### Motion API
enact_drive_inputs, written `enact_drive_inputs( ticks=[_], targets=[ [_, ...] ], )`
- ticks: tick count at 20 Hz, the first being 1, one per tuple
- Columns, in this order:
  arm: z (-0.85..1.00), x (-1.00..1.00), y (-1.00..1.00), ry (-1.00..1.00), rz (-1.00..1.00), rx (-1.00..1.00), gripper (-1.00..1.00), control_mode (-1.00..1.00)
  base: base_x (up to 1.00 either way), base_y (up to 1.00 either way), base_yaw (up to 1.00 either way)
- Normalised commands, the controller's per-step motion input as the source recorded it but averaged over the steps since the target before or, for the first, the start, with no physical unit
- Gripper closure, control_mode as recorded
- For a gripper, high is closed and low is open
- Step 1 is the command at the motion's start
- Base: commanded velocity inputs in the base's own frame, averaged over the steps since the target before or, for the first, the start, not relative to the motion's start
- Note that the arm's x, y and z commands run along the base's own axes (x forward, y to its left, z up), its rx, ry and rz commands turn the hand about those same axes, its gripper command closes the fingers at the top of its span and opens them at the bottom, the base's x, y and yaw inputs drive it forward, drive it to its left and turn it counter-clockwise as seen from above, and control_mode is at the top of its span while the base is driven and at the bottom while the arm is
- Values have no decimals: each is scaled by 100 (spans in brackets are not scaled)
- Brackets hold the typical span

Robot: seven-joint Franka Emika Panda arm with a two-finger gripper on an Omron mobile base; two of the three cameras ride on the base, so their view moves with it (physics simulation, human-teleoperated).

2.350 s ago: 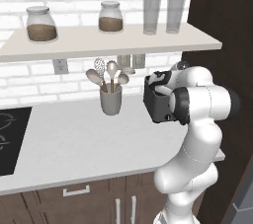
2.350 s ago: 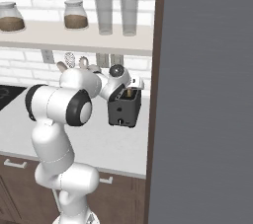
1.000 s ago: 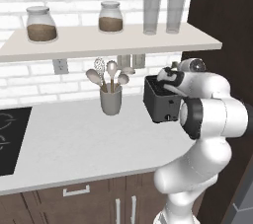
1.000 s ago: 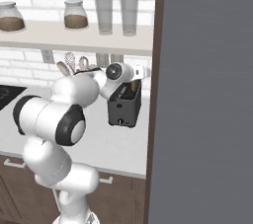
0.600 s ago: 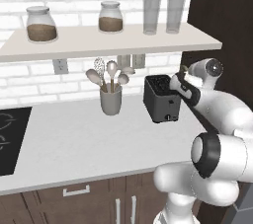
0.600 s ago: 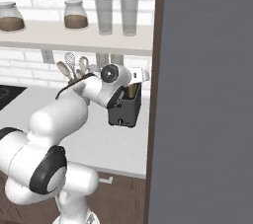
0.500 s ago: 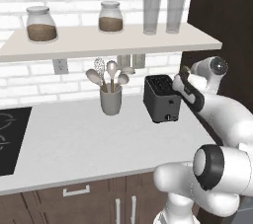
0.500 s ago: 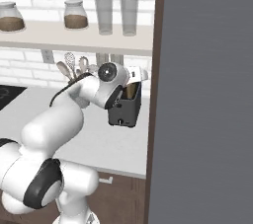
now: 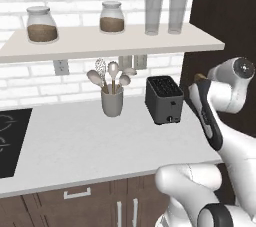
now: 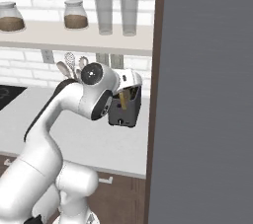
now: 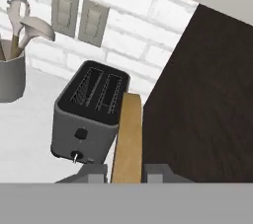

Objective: Start the toaster. Once the lever pops up, take the bread to the plate on the dining counter.

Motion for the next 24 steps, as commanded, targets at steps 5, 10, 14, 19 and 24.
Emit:
enact_drive_inputs(
  ticks=[5, 10, 14, 19, 24],
  targets=[
    [-64, -100, 11, -24, -1, 0, 100, -100, 0, 0, 0],
    [-49, -42, 42, -13, -4, 0, 100, -100, 0, 0, 0],
    [-18, 0, 32, 0, -1, -4, 100, -100, 0, 0, 0],
    [-12, 0, 14, 0, -1, -2, 100, -100, 0, 0, 0],
    [-7, -2, 3, 0, -1, 0, 100, -100, 0, 0, 0]
  ],
)
